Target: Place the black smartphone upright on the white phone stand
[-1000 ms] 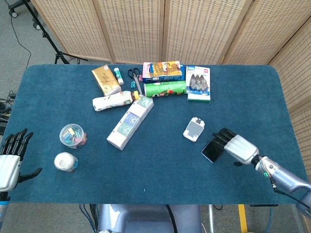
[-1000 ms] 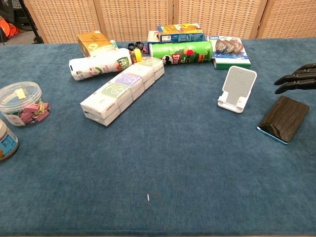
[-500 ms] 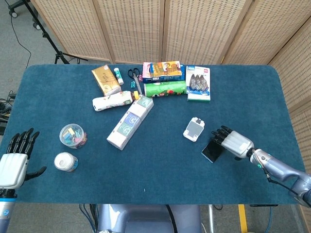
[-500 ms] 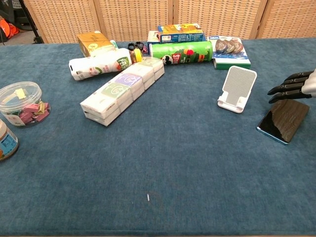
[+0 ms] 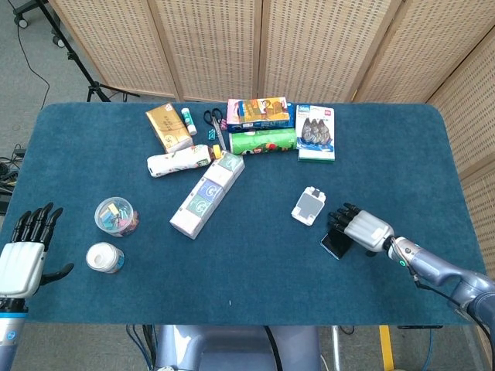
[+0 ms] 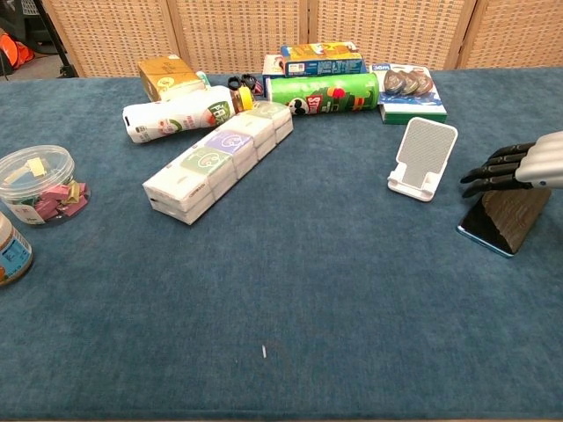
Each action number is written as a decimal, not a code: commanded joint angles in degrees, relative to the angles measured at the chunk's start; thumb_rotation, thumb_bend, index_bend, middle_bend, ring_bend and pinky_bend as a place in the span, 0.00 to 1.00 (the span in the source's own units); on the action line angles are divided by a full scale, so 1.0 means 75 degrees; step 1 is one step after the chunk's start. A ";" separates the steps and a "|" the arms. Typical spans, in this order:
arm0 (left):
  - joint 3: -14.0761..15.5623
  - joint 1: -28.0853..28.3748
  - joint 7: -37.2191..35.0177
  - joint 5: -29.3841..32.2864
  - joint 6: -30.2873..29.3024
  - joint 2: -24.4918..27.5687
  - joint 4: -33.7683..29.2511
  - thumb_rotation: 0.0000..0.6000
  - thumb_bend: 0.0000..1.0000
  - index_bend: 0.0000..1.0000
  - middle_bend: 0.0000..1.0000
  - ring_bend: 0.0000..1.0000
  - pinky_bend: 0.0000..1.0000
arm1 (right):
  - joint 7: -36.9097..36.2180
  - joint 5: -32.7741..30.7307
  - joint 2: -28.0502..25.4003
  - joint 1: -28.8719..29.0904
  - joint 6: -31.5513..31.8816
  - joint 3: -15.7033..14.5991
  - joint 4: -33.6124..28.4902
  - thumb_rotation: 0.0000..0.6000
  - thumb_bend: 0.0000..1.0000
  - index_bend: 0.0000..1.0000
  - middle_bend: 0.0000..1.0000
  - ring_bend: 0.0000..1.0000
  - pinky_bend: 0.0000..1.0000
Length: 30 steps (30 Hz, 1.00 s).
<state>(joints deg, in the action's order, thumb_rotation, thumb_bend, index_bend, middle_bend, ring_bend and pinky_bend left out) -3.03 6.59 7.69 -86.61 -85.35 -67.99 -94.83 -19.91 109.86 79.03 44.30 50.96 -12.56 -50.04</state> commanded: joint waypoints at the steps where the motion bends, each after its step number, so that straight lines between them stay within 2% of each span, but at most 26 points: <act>1: -0.0006 0.0004 0.0016 0.0015 0.0003 -0.0008 -0.0001 1.00 0.00 0.00 0.00 0.00 0.00 | -0.0113 0.0029 0.0114 0.0022 0.0117 -0.0113 0.0149 1.00 0.00 0.06 0.00 0.00 0.00; 7: -0.0015 0.0032 0.0091 0.0081 0.0066 -0.0042 0.0006 1.00 0.00 0.00 0.00 0.00 0.00 | -0.0301 0.0028 0.0320 0.0043 0.0264 -0.0251 0.0460 1.00 0.00 0.08 0.01 0.00 0.00; 11: -0.0011 0.0033 0.0085 0.0089 0.0068 -0.0041 0.0001 1.00 0.00 0.00 0.00 0.00 0.00 | -0.0404 -0.0003 0.0464 0.0034 0.0388 -0.0309 0.0674 1.00 0.00 0.13 0.04 0.01 0.00; 13: -0.0001 0.0030 0.0079 0.0082 0.0064 -0.0039 0.0007 1.00 0.00 0.00 0.00 0.00 0.00 | -0.0436 -0.0016 0.0565 0.0006 0.0471 -0.0336 0.0828 1.00 0.00 0.18 0.09 0.04 0.02; 16: 0.0015 0.0022 0.0066 0.0071 0.0057 -0.0035 0.0022 1.00 0.00 0.00 0.00 0.00 0.00 | -0.0528 -0.0039 0.0721 -0.0063 0.0631 -0.0376 0.1087 1.00 0.00 0.30 0.21 0.15 0.09; 18: 0.0023 0.0015 0.0046 0.0073 0.0054 -0.0031 0.0028 1.00 0.00 0.00 0.00 0.00 0.00 | -0.0634 -0.0058 0.0819 -0.0129 0.0786 -0.0390 0.1270 1.00 0.00 0.41 0.32 0.25 0.18; 21: 0.0027 0.0004 -0.0004 0.0070 0.0036 -0.0020 0.0039 1.00 0.00 0.00 0.00 0.00 0.00 | -0.0833 -0.0092 0.0952 -0.0264 0.1105 -0.0407 0.1592 1.00 0.05 0.50 0.45 0.36 0.29; 25: 0.0039 -0.0010 -0.0063 0.0041 0.0007 0.0000 0.0044 1.00 0.00 0.00 0.00 0.00 0.00 | -0.1188 -0.0174 0.1052 -0.0516 0.1704 -0.0382 0.2029 1.00 0.16 0.55 0.51 0.42 0.34; 30: 0.0066 -0.0001 -0.0068 0.0009 0.0030 0.0011 0.0038 1.00 0.00 0.00 0.00 0.00 0.00 | -0.1394 -0.0322 0.0946 -0.0790 0.2365 -0.0282 0.2284 1.00 0.21 0.56 0.53 0.43 0.35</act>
<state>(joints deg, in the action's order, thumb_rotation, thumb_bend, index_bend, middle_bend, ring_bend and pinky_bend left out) -2.55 6.58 7.18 -86.54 -85.13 -67.92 -94.54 -29.72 108.05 86.44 39.32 67.26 -15.07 -33.67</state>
